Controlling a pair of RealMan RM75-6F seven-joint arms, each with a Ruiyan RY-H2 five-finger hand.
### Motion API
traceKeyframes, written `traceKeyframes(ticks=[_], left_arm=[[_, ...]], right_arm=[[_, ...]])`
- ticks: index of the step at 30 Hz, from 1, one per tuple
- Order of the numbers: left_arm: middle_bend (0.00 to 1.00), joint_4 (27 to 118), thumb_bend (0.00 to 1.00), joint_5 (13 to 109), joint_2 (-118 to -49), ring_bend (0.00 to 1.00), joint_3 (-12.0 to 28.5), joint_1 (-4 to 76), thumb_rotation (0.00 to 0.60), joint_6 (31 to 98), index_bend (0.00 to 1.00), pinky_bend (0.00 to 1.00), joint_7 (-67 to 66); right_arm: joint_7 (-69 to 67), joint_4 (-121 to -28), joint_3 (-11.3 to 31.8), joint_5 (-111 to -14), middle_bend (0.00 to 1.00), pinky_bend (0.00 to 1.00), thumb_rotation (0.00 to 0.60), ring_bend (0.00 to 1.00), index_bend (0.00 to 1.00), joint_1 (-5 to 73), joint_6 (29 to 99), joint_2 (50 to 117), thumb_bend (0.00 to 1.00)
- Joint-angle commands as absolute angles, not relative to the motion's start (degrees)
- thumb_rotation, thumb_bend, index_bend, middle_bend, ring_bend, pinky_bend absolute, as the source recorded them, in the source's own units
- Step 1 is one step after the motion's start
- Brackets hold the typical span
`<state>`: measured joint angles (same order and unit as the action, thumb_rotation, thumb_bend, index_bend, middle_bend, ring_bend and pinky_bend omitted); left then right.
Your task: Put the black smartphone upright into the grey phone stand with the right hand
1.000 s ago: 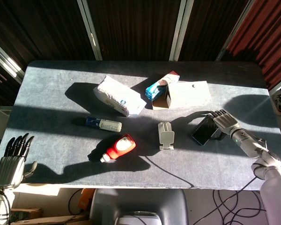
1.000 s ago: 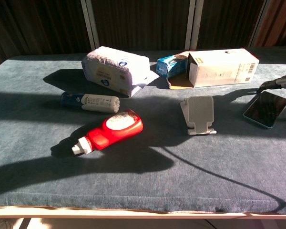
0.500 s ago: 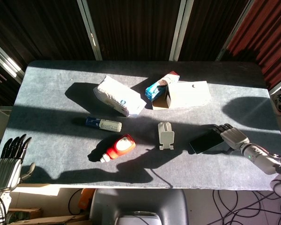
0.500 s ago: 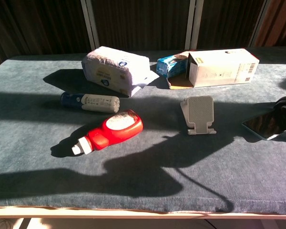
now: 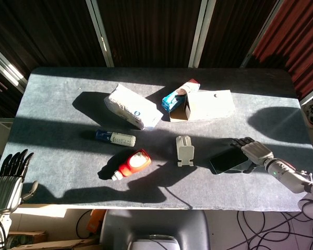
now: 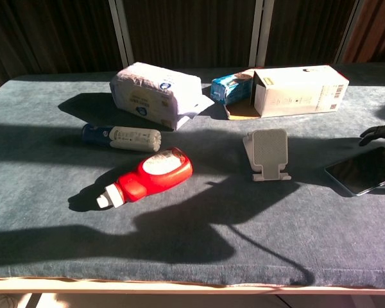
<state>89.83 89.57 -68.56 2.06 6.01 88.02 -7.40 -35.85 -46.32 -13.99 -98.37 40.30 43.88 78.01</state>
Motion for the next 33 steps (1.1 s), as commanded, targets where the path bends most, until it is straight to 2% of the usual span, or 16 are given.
traceKeyframes(ticks=[1,10,15,24,31,33], left_arm=[[0.0,89.81,0.36,89.68,-68.58,0.0,2.02,5.97,0.6,88.12,0.0,0.03,-7.38],[0.0,89.75,0.36,89.58,-68.76,0.0,2.17,5.84,0.6,88.4,0.0,0.03,-7.71],[0.0,89.86,0.36,89.53,-68.94,0.0,2.0,6.15,0.6,87.59,0.0,0.03,-8.33],[0.0,89.89,0.36,89.52,-68.81,0.0,2.12,6.01,0.6,87.97,0.0,0.03,-8.1],[0.0,89.84,0.36,89.98,-68.52,0.0,1.95,5.78,0.6,88.47,0.0,0.03,-7.57],[0.0,89.85,0.36,90.07,-68.44,0.0,1.9,5.72,0.6,88.55,0.0,0.03,-7.46]], right_arm=[[-36.11,-46.59,-13.95,-98.53,0.02,0.02,0.6,0.0,0.26,40.78,43.73,78.24,0.24],[-33.82,-44.33,-13.82,-99.13,0.17,0.09,0.6,0.0,0.41,40.95,45.42,79.52,0.25],[-34.21,-43.55,-13.86,-99.2,0.19,0.1,0.6,0.0,0.44,41.09,45.49,80.63,0.25],[-35.77,-42.51,-14.14,-99.55,0.19,0.14,0.6,0.01,0.44,40.95,46.71,82.17,0.25],[-33.59,-42.4,-14.35,-99.34,0.33,0.37,0.6,0.22,0.57,39.68,47.62,83.03,0.25],[-32.94,-42.24,-14.36,-99.16,0.35,0.41,0.6,0.25,0.59,39.23,47.69,83.51,0.25]])
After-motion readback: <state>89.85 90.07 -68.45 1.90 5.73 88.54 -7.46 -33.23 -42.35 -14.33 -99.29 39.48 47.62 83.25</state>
